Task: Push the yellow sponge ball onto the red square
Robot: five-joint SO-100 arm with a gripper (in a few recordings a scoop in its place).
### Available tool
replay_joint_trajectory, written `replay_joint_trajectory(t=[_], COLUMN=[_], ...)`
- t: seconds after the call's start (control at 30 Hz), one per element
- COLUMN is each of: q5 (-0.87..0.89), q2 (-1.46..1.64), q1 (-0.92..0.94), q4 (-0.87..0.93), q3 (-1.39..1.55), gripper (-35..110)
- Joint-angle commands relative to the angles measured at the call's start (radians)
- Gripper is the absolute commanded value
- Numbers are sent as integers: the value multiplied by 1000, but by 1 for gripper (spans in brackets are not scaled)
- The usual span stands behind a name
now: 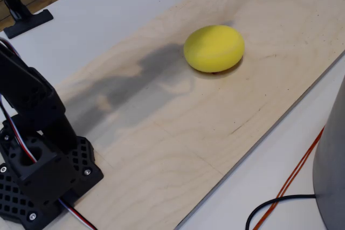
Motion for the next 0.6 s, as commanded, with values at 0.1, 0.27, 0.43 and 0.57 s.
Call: replay_joint_trajectory(t=[0.1,0.27,0.43,0.57], q5=[-132,-140,-120,-64], q2=[127,178,210,124], q1=[-5,-6,8,66], q4=[-84,-87,-107,17], q3=[94,129,110,-21], gripper=[35,38,2,-1])
